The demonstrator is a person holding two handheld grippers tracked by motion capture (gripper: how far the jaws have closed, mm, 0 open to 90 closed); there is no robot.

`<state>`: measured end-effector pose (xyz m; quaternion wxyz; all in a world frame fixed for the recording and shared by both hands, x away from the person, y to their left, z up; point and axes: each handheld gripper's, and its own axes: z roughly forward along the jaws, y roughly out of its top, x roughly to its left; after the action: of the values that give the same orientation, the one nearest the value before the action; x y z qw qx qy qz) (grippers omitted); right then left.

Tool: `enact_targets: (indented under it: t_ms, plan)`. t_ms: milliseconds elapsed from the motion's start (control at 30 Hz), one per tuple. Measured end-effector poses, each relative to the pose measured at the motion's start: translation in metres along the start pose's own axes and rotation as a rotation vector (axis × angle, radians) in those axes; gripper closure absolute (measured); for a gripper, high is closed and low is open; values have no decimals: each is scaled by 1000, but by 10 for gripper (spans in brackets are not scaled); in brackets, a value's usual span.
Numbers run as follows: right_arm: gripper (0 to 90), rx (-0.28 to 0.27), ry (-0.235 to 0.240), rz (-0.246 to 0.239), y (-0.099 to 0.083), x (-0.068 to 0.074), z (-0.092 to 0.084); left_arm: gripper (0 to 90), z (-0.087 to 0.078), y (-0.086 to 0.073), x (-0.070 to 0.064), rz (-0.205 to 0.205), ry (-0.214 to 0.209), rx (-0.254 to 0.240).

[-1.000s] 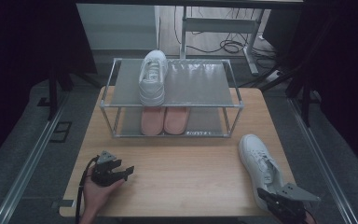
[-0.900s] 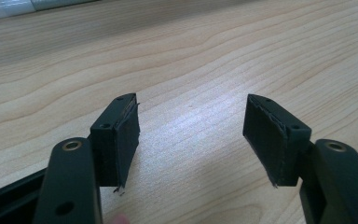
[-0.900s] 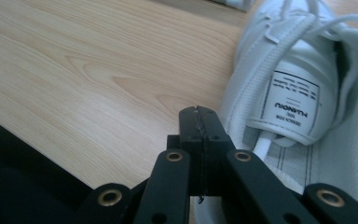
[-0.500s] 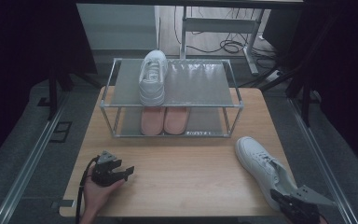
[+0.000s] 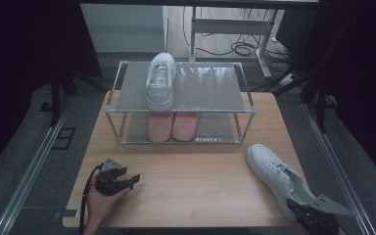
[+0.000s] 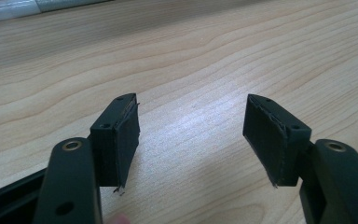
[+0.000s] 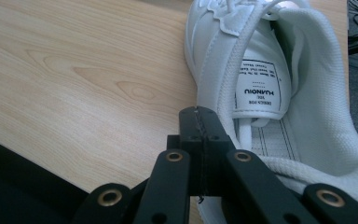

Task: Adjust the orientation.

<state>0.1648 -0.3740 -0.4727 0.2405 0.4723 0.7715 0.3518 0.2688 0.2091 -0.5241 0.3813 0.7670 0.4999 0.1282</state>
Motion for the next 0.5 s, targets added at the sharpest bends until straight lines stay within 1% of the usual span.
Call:
enact_targets:
  t_ms: [100, 133, 200, 233, 267, 300, 333, 367, 400, 433, 467, 500]
  plan:
    - [898, -5, 14, -3, 2, 1, 1, 365, 1, 0, -1, 2, 0, 4]
    - [898, -11, 17, -8, 4, 1, 1, 365, 1, 0, -2, 2, -1, 5]
    - [898, -35, 40, -7, 13, -1, -1, 365, 2, 0, -2, 1, 0, 5]
    - [898, -35, 40, -7, 13, -1, -1, 365, 2, 0, -2, 2, 0, 4]
    - [898, -58, 48, -19, 23, -3, -3, 365, 2, 0, -2, -1, 1, 5]
    - [898, -58, 48, -19, 23, -3, -3, 365, 2, 0, -2, -1, 1, 5]
    - [898, -77, 51, -26, 33, -6, -4, 365, 1, 0, -2, -3, 0, 3]
    - [898, -77, 51, -26, 33, -6, -4, 365, 1, 0, -2, -3, 0, 3]
    - [898, -88, 49, -31, 40, -9, -3, 365, 1, 0, -2, 0, 1, 2]
    - [898, -88, 49, -31, 40, -9, -3, 365, 1, 0, -2, 0, 1, 2]
    - [898, -93, 49, -32, 47, -14, -1, 365, 0, 0, -2, 1, 0, 1]
    - [898, -93, 49, -30, 50, -17, 1, 365, 0, 0, -1, 0, 1, -2]
